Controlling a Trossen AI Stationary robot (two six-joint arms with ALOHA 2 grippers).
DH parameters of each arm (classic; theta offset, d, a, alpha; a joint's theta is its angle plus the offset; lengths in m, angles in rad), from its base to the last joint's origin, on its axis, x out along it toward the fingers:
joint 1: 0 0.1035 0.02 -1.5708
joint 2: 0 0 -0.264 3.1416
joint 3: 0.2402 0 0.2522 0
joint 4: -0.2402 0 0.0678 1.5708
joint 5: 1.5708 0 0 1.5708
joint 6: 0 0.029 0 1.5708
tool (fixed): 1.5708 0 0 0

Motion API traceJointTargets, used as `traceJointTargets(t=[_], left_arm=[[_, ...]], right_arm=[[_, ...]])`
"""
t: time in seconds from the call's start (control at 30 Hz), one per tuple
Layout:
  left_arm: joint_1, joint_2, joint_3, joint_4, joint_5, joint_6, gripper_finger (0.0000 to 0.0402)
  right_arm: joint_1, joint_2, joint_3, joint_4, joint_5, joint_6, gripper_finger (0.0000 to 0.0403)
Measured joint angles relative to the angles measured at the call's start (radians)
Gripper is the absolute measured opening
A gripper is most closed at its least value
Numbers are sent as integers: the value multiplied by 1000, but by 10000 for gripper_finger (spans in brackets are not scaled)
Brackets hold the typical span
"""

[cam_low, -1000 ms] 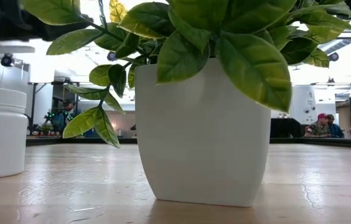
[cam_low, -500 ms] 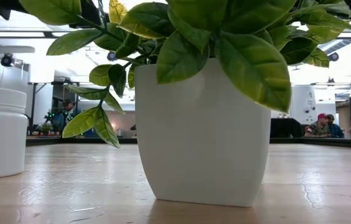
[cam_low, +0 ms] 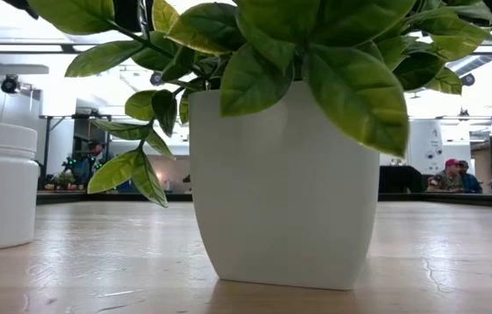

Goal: Pick and place pill bottles into a basket
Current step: Put the white pill bottle into the blue bin

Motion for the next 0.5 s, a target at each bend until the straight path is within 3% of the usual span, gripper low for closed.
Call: traceJointTargets(t=[0.17, 0.5], left_arm=[[0, 58, 69, -52, 5, 49, 261], [0, 167, 202, -136, -11, 113, 338]], right_arm=[[0, 0, 0, 0, -3, 3, 164], [0, 0, -2, 0, -19, 7, 164]])
